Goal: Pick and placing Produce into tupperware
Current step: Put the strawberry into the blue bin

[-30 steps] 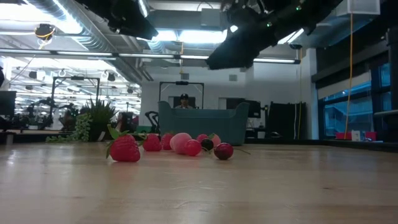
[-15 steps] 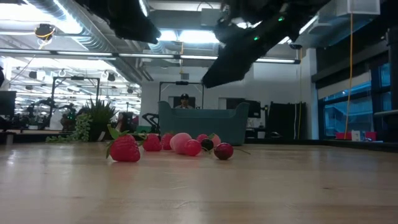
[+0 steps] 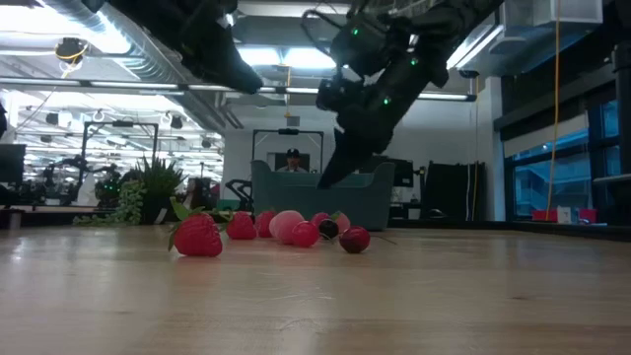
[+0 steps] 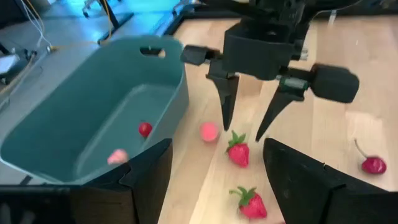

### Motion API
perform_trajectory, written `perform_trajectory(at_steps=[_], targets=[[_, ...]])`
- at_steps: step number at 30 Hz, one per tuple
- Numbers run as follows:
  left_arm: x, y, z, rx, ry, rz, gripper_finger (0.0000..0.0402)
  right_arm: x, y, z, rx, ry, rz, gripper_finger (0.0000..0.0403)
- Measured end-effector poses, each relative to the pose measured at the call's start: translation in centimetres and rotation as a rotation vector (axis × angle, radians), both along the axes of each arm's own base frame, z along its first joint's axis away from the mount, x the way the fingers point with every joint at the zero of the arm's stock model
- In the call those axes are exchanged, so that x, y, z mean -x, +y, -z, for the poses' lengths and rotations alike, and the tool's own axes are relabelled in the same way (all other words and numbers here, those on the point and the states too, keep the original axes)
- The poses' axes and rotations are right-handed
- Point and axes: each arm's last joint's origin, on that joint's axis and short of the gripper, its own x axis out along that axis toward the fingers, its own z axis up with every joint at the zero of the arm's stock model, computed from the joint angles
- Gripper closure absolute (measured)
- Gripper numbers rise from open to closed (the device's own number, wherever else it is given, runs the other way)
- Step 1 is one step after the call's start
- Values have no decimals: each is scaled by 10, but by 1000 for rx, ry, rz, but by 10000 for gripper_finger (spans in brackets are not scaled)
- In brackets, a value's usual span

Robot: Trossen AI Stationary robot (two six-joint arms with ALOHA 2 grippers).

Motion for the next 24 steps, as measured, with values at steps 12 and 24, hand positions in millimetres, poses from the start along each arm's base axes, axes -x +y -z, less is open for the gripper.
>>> perform_trajectory(at_steps=[12, 24], targets=[[-26, -1, 39, 60, 113, -24, 157, -3, 0, 16, 5, 42, -19, 205], [-38, 1, 51, 143, 124, 69, 157, -4, 0, 15, 6, 36, -18, 205]])
